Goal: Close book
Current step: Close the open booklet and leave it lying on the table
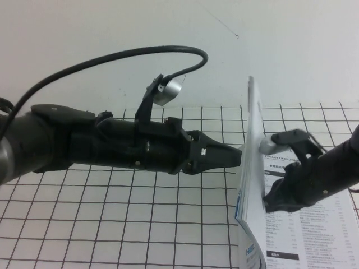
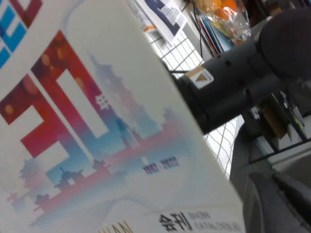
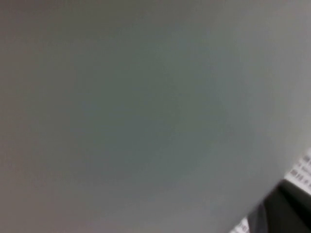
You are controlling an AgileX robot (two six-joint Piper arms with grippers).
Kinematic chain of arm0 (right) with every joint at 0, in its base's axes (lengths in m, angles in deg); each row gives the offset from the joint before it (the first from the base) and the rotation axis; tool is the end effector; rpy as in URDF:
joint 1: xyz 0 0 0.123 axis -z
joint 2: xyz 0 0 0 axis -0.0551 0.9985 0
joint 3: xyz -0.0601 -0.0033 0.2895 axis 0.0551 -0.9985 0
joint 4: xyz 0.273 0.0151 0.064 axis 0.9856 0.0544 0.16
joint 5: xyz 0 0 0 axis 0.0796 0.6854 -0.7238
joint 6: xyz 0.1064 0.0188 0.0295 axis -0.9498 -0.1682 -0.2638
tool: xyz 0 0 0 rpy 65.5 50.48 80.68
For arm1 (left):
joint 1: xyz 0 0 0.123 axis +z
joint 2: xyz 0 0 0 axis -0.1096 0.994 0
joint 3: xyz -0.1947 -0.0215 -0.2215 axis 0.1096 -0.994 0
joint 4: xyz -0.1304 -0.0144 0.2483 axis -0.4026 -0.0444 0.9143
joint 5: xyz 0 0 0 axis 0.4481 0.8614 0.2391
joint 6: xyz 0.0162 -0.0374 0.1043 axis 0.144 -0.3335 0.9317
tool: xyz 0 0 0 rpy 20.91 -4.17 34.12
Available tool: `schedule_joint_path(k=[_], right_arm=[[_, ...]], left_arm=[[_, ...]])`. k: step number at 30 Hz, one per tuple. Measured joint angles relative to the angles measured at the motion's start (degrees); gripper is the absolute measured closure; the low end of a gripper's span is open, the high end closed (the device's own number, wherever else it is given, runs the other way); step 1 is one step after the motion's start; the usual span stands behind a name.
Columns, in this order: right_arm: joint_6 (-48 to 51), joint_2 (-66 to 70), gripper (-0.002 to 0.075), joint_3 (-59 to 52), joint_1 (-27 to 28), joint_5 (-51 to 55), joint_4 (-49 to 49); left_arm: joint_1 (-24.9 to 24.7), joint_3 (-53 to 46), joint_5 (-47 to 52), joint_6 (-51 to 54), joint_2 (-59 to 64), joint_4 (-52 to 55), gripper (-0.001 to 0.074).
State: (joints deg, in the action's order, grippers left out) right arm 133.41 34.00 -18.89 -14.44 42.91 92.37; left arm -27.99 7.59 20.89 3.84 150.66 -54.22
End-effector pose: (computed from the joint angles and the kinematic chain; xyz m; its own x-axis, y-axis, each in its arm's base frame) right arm 0.3344 0.1526 0.1212 -0.8238 -0.3950 -0.4066 -0.5324 0.7854 0.3157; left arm 0.3090 -0.2240 0.2633 -0.7929 0.0531 -0.6070 0.5940 0.2892 -0.7507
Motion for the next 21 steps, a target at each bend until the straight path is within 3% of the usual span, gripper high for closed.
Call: schedule_joint_path(k=[10,15,21], right_arm=[[-0.25,-24.55,0.0729,8.02,0.0,6.1,-3.2],[-2.27,-35.47,0.0729,12.01,0.0,12.58,-8.72],[-14.75,-49.18,0.0729,10.52,0.0,16.75,-22.61]], left_arm=[[0.0,0.0,1.54,-8.39,-19.92,16.35,0.0739],[0.0,0.0,3.1,-17.98,-32.68,32.02,0.0739],[0.0,0.0,4.64,-36.61,-49.75,55.28,0.0739]])
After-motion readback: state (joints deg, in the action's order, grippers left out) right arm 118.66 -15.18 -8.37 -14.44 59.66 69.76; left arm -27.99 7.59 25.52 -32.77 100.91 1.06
